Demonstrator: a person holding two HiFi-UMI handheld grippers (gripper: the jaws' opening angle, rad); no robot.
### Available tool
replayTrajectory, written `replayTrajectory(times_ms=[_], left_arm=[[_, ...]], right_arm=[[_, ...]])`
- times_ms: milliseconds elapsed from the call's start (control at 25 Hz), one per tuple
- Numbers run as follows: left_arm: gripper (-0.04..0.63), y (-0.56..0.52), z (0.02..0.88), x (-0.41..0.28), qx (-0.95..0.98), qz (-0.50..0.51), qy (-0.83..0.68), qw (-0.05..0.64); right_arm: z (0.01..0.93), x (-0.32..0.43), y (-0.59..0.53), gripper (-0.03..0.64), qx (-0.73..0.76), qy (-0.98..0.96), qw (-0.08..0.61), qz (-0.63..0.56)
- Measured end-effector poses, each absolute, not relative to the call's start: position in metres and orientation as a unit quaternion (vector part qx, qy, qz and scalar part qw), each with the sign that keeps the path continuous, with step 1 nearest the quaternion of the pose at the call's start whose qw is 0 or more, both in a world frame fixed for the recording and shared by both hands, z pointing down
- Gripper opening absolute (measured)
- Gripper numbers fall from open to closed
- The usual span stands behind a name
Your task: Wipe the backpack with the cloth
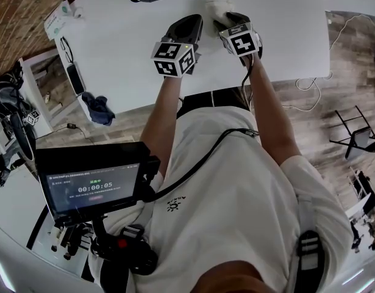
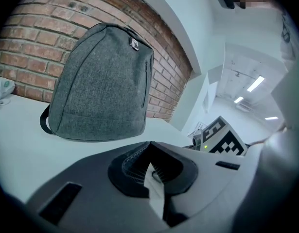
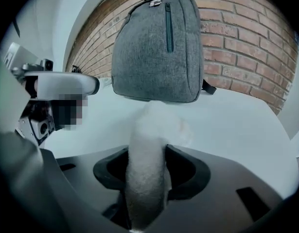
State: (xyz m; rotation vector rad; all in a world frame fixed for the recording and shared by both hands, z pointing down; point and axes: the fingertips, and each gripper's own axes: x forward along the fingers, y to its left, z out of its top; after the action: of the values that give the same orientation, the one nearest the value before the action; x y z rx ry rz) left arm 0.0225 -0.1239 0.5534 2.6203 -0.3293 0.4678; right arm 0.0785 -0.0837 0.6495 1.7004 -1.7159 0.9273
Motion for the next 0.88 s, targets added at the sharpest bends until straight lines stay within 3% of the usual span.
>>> replayTrajectory(times_ms=[80,200,640,880], left_arm=[[0.0,-0.124,0.553,0.022,0.952,0.169,-0.119,0.227],[0.001,-0.125,0.553,0.021,0.952,0.168,-0.118,0.225],[0.002,-0.159,0.531,0.012,0.959,0.143,-0.146,0.199],[0.001,-0.187,0.473,0.0,0.966,0.101,-0.173,0.165]], right_arm=[[0.649,0.078,-0.083,0.156,0.632,-0.641,0.268,0.343],[0.647,0.076,-0.083,0.111,0.634,-0.649,0.254,0.336],[0.561,0.06,-0.112,0.105,0.632,-0.723,0.137,0.245],[0.475,0.048,-0.144,0.105,0.614,-0.762,0.114,0.171]])
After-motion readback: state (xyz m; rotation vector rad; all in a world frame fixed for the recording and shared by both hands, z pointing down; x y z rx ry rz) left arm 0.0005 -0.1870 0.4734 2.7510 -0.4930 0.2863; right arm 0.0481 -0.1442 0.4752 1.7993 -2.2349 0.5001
